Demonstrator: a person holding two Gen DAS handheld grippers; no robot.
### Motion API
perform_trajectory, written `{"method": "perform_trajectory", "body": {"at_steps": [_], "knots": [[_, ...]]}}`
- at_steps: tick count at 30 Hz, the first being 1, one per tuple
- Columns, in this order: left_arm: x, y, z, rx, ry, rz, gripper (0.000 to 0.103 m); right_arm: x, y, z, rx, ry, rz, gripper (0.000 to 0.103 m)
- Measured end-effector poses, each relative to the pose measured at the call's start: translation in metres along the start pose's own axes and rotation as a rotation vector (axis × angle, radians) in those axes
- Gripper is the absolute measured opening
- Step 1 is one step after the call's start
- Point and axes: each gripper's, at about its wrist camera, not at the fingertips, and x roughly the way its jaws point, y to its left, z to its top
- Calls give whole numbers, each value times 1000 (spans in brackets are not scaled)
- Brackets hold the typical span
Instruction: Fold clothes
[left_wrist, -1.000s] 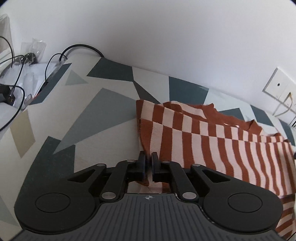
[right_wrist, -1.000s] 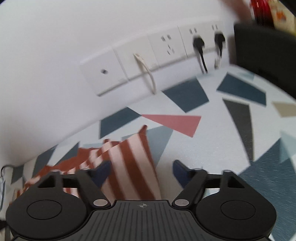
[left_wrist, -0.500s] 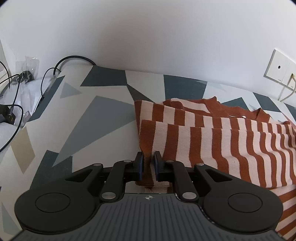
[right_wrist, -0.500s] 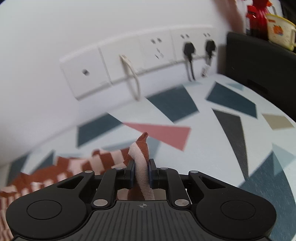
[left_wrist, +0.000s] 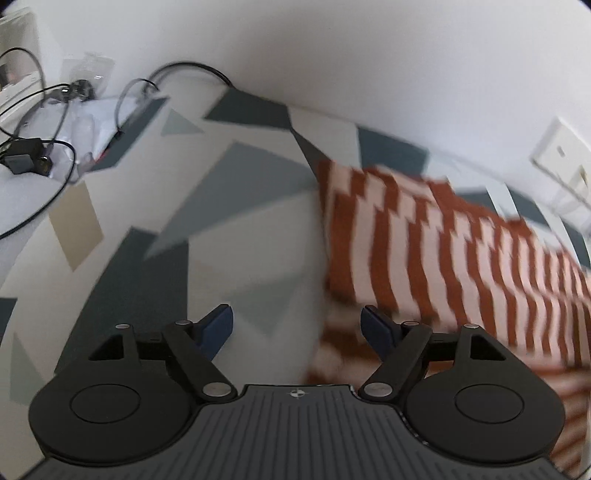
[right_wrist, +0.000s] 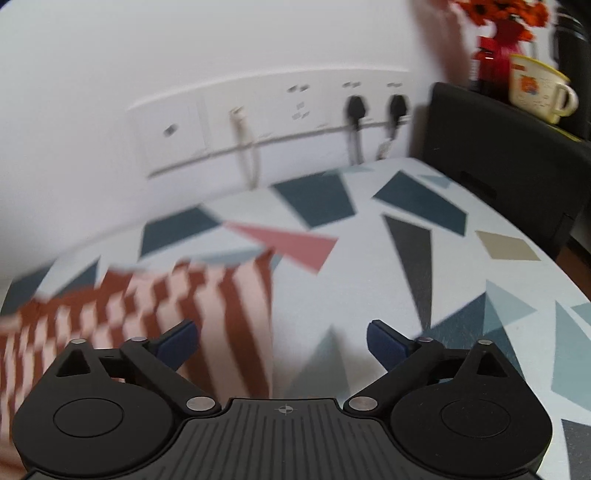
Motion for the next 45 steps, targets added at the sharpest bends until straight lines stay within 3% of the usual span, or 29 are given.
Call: {"method": "perform_trajectory", "body": {"at_steps": [5,8,9,12,15,16,18,19,20,21,22,23,26,29,32,33,34,36,39,41,45], "knots": [[0,-16,-4,53,-21,-12,78,0,-2,-13,-39,34,70,94],[6,-26,7,47,-62,-14,78,10,-13,0,101,10,127,91],[10,-30,11,60,-73,-3,78,15,-19,5,163,3,153,86],[27,-40,24,76,-73,84,78,42,-38,19,351,23,229,81],[35,-38,30,48,-73,83,78,64,-37,31,377,42,248,76],[37,-37,31,43,-74,75,75,69,-33,34,363,51,262,74],[36,-37,32,46,-68,58,66,71,-22,40,319,76,303,23],[35,-37,33,42,-60,47,57,68,-14,44,281,81,306,16],[33,-36,33,35,-54,33,49,62,-6,47,241,67,307,16],[30,-37,33,38,-59,29,29,55,2,49,194,44,313,16],[27,-38,32,46,-67,29,16,47,10,50,142,18,331,16],[24,-39,32,53,-76,28,10,41,16,50,100,-6,344,15],[21,-36,32,53,-76,11,10,33,27,52,0,-51,286,10],[24,-28,32,19,-62,-5,11,39,25,56,-3,-54,224,10],[25,-23,31,-10,-68,-6,15,45,19,60,69,-33,235,11],[25,-24,30,-12,-72,8,22,47,19,61,85,-29,232,15],[24,-24,30,-13,-76,25,42,48,19,60,89,-19,204,21],[23,-22,29,-15,-56,38,75,49,19,59,96,0,146,67],[4,-19,25,5,-64,10,75,36,12,56,94,-20,166,80],[-10,-18,21,29,-61,13,75,28,6,52,78,-5,184,100],[-31,-10,-2,53,18,10,79,13,-3,35,25,21,188,101]]}}
